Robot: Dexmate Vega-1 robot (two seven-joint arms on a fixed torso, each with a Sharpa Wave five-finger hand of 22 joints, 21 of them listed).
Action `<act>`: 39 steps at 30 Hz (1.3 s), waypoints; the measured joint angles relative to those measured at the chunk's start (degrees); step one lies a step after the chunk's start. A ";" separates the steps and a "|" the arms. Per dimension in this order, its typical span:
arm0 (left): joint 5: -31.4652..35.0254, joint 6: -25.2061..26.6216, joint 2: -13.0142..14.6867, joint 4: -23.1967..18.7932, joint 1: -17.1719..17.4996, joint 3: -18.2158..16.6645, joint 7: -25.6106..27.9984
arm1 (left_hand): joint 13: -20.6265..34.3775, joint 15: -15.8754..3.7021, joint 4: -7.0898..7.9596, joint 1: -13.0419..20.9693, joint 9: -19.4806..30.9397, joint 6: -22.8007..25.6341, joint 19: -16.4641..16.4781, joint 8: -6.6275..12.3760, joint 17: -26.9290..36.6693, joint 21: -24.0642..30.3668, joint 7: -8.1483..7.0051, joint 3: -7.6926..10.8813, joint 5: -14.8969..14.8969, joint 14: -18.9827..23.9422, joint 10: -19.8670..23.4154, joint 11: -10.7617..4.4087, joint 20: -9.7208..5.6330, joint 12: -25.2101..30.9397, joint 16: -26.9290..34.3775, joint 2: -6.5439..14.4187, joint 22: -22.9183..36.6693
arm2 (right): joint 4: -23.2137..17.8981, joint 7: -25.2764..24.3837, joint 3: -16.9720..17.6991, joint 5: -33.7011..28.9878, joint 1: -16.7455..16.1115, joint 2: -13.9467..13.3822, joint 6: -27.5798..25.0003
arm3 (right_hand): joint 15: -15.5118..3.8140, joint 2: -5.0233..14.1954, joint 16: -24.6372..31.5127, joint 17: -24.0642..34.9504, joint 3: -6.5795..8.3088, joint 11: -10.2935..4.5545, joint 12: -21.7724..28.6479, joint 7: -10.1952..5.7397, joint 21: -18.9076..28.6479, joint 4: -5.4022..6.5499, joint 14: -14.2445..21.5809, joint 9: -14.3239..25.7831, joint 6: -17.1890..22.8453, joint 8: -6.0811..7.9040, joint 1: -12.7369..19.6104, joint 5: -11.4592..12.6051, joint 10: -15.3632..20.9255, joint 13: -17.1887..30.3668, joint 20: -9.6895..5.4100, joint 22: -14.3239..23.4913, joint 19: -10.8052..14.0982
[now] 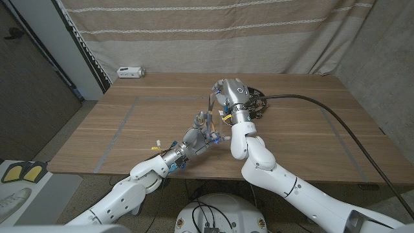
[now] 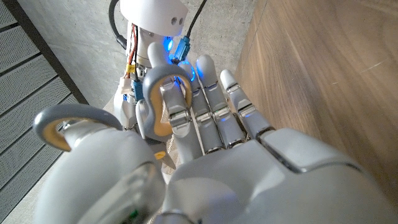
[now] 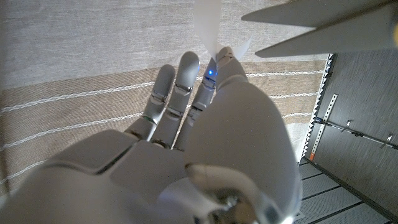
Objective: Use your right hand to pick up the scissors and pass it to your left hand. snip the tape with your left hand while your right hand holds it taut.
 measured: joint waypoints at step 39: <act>0.21 -0.32 -1.05 1.43 -0.84 0.29 -1.12 | -0.58 0.00 0.23 0.00 -0.21 0.00 0.00 0.37 -0.19 -0.43 0.00 -0.23 0.00 0.00 0.00 0.00 0.00 0.00 0.45 0.00 0.28 | -2.77 0.74 1.12 0.32 -2.03 -0.85 0.36 | 0.10 -0.53 1.50 -1.06 0.22 -0.03 -0.62 0.00 0.23 0.23 -0.51 0.27 0.00 -0.44 -0.53 -0.04 0.79 0.01 0.00 -0.52 0.00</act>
